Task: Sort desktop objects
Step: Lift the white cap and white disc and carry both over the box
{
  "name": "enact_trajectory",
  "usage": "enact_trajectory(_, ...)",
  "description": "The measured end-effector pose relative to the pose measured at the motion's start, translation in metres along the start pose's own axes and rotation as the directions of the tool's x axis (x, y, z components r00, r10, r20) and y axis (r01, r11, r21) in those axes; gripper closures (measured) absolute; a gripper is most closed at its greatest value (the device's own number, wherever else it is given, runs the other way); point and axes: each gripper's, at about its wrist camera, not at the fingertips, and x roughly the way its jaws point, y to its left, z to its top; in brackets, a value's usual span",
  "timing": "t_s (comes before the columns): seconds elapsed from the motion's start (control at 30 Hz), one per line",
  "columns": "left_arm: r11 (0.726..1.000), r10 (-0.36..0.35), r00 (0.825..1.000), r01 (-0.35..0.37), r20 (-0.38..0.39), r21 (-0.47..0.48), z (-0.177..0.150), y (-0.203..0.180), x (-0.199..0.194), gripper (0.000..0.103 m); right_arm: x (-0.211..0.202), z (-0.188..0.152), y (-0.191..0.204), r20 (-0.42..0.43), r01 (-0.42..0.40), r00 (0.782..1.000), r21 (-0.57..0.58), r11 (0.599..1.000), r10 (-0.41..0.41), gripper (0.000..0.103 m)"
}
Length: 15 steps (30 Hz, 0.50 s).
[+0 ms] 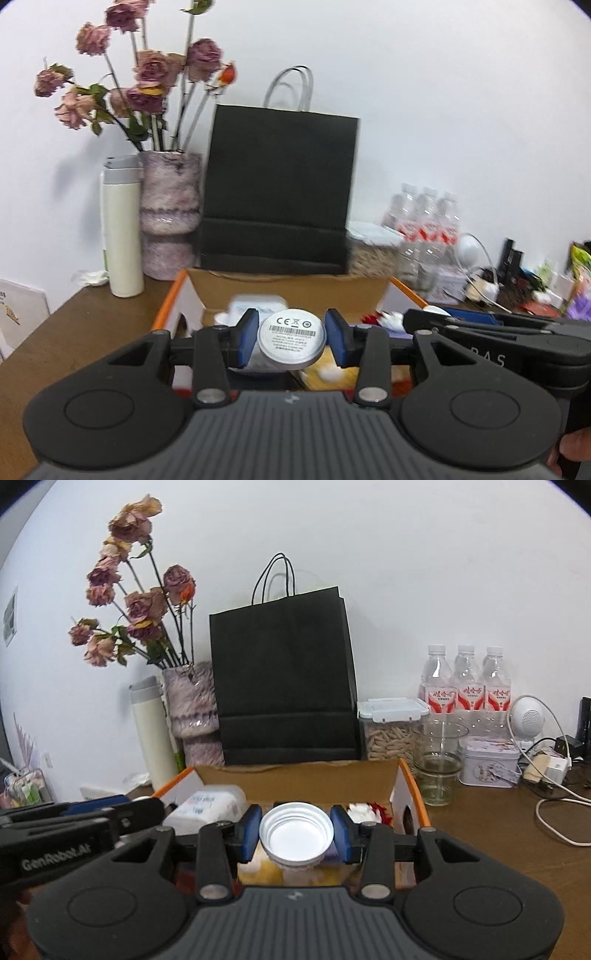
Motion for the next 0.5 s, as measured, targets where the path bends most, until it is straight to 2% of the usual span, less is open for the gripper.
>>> enact_trajectory(0.3, 0.997, 0.073, 0.997, -0.073, 0.009, -0.025, 0.014, 0.033, 0.041, 0.063, 0.054, 0.005, -0.003, -0.011, 0.012, 1.0, 0.016, 1.0, -0.011, 0.064)
enact_trajectory(0.5, 0.994, 0.108, 0.994, -0.108, -0.001, -0.015, 0.008, 0.044, 0.069, 0.063, 0.082, -0.002, -0.01, -0.041, 0.029, 0.999, -0.011, 1.0, -0.029, 0.064)
